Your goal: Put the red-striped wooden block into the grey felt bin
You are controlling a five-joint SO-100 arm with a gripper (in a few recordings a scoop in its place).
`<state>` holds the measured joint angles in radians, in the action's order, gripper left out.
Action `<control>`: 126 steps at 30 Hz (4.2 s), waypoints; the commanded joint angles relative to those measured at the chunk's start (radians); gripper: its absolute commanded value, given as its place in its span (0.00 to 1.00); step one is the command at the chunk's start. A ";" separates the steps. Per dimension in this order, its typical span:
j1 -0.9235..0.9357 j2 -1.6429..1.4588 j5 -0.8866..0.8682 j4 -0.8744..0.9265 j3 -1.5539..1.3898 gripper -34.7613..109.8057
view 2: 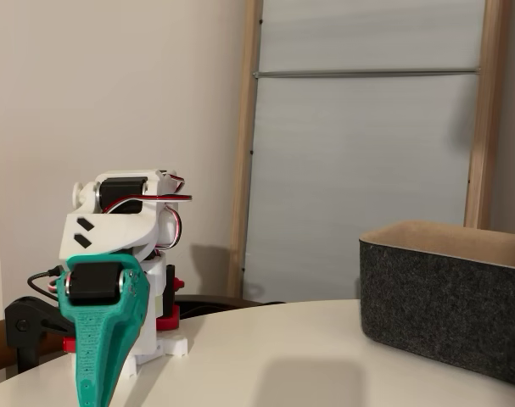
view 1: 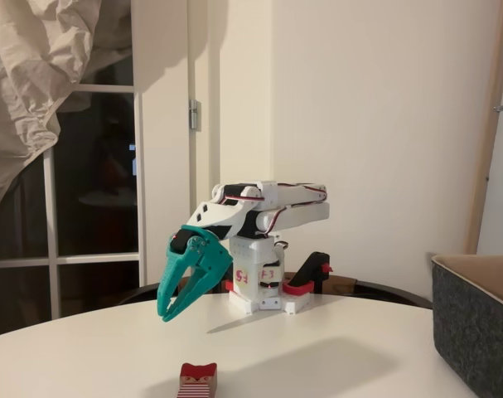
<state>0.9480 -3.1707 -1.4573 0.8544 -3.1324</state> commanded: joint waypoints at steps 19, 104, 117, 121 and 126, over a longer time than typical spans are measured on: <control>-0.038 -0.025 -0.241 -0.064 0.118 0.24; -0.629 1.729 1.100 0.712 1.641 0.49; -0.525 1.833 0.914 0.672 1.657 0.51; -0.523 1.875 0.905 0.630 1.655 0.50; -0.528 1.905 0.902 0.594 1.654 0.50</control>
<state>0.4034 -1.2640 -0.5384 1.4619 -1.4972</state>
